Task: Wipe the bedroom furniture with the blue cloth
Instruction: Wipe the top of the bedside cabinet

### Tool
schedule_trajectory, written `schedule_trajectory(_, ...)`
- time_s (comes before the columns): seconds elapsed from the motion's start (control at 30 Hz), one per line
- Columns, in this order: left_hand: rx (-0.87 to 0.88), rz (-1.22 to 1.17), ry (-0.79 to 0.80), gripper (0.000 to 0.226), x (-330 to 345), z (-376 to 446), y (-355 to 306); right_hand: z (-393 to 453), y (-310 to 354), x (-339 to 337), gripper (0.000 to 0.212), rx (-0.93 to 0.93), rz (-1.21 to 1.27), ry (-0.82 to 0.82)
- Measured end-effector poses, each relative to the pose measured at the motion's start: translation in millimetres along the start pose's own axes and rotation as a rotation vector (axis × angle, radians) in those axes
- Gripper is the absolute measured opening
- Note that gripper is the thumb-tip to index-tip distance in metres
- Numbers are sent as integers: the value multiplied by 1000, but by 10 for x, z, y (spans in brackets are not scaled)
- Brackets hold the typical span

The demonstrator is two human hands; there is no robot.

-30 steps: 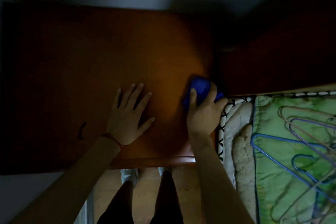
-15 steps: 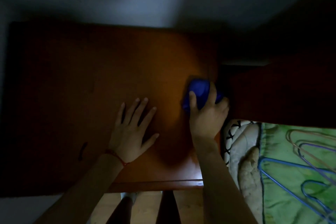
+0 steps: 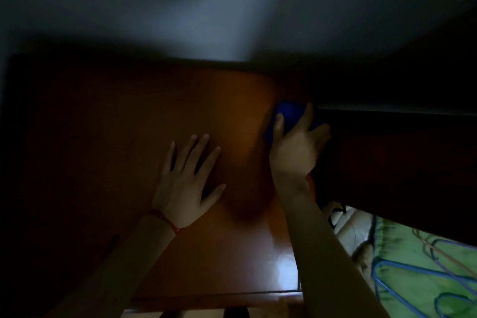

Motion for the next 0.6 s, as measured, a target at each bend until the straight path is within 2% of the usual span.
schedule_trajectory(0.13, 16, -11, -46, 61, -39, -2, -2, 620, 130, -40, 63, 95, 164, 41)
schedule_trajectory(0.23, 8, -7, -57, 61, -63, 5, -8, 608, 166, -40, 63, 94, 163, 27)
schedule_trajectory(0.37, -6, -19, -48, 61, -60, 2, 0, 425, 649, 164, 61, -194, 62, 86)
schedule_trajectory(0.43, -7, -27, -55, 60, -64, 6, 12, 459, 673, 175, 62, -261, 26, 123)
schedule_trajectory(0.53, -5, -40, -66, 59, -88, 10, 13, 564, 342, 77, 65, -49, 115, 64)
schedule_trajectory(0.6, 0, -36, -84, 59, -92, 19, 5, 502, 427, 92, 64, -49, 104, 17)
Point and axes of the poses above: each hand's wrist, its own z-axis towards the middle knuckle, its own x-axis out of the palm, y = z × x, the point moved 9 cm from there along z, towards the middle knuckle, and after that the axes turned 5 degrees about y, right-handed, at the moved point
